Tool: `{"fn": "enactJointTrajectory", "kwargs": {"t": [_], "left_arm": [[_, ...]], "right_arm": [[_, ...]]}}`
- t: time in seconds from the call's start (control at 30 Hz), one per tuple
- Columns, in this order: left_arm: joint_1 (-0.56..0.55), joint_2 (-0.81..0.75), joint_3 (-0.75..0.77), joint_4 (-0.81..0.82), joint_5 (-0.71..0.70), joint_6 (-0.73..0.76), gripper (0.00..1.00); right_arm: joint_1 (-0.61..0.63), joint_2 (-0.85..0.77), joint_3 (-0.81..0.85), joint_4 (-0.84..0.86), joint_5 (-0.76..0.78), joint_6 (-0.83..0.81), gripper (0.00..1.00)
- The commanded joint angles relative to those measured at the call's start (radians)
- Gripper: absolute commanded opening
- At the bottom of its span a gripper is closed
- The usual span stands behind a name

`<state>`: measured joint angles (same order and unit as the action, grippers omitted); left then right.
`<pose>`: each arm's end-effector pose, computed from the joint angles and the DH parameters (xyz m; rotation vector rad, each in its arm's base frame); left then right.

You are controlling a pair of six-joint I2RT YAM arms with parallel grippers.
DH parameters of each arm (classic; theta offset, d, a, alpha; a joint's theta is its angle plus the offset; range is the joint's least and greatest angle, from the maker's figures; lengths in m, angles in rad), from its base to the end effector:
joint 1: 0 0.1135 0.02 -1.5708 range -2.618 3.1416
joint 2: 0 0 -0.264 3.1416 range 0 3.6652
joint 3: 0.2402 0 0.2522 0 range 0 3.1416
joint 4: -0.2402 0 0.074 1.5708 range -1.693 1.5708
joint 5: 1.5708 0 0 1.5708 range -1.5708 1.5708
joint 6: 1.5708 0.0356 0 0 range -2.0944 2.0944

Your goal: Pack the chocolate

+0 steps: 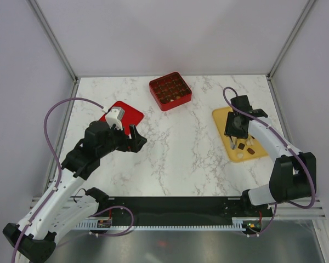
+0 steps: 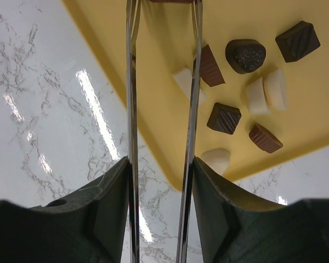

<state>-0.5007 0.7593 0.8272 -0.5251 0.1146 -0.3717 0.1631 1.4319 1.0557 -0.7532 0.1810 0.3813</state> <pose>0.1445 -0.0837 0.3234 0.2090 2.0793 -0.6579 0.2772 0.0391 0.2422 0.3446 2.6465 -0.0723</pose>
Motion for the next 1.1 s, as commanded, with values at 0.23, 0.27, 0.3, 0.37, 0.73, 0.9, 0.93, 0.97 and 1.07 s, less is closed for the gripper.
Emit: {"fn": "enactJointTrajectory", "kwargs": {"t": [0.23,0.27,0.3,0.37,0.73,0.9,0.93,0.97,1.07], "left_arm": [[0.004,-0.003,0.004,0.028,0.007,0.030,1.00],[0.004,-0.005,0.003,0.030,0.007,0.030,1.00],[0.004,-0.003,0.004,0.028,0.005,0.031,1.00],[0.004,-0.005,0.003,0.028,0.007,0.030,1.00],[0.004,-0.014,0.007,0.025,0.000,0.036,1.00],[0.004,-0.008,0.018,0.016,0.010,0.050,1.00],[0.004,-0.006,0.029,0.013,0.008,0.056,1.00],[0.004,-0.008,0.033,-0.004,0.004,0.069,1.00],[0.004,-0.020,0.033,-0.010,-0.030,0.089,1.00]], "right_arm": [[-0.005,-0.004,0.049,0.008,0.028,-0.010,0.46],[-0.005,-0.005,0.072,0.000,0.025,-0.012,0.44],[-0.005,-0.005,0.082,-0.014,0.020,-0.013,0.43],[-0.004,-0.005,0.116,-0.024,0.012,-0.015,0.43],[0.041,0.070,0.375,-0.051,-0.077,-0.027,0.41],[0.163,0.220,0.556,-0.032,-0.060,-0.036,0.41],[0.180,0.266,0.611,-0.014,-0.055,-0.041,0.41],[0.211,0.291,0.641,-0.009,-0.055,-0.044,0.41],[0.243,0.393,0.750,0.020,-0.055,-0.042,0.41]]}}
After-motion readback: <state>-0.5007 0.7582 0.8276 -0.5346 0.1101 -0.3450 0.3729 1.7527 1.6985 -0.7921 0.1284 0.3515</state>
